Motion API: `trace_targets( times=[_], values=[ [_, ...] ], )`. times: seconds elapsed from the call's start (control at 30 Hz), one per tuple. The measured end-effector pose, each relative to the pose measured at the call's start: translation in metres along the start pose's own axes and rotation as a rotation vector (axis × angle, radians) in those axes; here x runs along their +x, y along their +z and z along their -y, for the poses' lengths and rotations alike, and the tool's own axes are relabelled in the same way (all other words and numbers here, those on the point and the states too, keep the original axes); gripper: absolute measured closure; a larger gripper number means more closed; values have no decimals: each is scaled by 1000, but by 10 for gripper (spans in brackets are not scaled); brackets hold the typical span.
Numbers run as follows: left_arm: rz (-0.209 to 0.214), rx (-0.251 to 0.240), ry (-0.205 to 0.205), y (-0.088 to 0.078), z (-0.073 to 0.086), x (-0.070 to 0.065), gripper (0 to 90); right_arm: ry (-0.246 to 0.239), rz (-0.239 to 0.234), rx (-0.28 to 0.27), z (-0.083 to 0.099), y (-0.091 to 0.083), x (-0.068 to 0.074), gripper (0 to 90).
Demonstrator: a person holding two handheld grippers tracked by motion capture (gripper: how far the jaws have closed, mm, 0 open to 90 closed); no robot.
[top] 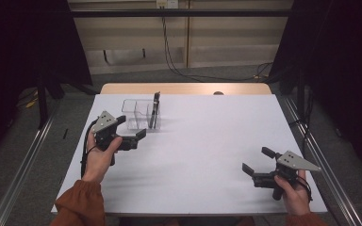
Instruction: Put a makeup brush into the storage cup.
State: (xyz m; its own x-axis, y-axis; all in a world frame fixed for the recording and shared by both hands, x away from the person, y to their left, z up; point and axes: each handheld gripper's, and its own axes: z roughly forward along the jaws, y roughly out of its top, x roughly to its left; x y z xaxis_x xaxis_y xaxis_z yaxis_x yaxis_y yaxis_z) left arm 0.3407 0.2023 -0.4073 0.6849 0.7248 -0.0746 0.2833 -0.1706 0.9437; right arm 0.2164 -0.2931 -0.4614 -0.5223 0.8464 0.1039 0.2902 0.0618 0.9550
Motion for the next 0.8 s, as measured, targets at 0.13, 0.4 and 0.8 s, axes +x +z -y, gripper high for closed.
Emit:
trace_targets(
  times=[0.13, 0.4, 0.8],
  values=[
    [-8, -10, -5, -9, 3, -3, 32, 0, 2, -1, 0, 0, 0, 0],
    [-3, -14, 8, -28, 13, -11, 28, -8, 0, -1, 0, 0, 1, 0],
    [-56, -26, -18, -55, 39, -15, 30, -7, 2, -12, 0, -2, 1, 0]
  ],
)
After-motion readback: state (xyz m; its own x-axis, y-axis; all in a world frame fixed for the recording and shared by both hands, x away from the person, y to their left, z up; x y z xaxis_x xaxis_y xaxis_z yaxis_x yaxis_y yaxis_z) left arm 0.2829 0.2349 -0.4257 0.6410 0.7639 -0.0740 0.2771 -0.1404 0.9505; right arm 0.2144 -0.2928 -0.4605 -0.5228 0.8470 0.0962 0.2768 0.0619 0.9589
